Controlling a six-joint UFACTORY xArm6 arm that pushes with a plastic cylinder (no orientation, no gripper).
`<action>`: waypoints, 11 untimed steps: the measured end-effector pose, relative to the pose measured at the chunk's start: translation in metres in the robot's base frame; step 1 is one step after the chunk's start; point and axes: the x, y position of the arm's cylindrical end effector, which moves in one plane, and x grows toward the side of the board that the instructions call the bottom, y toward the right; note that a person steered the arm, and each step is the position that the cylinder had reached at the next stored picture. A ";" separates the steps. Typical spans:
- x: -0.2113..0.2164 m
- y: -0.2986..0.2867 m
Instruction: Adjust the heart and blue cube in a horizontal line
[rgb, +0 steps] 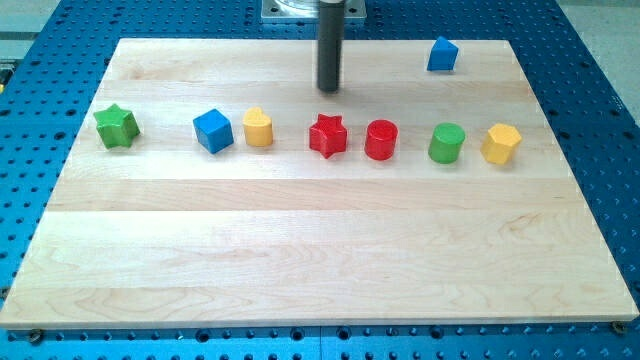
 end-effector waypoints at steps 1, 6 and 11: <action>0.043 -0.065; 0.132 -0.156; 0.139 -0.067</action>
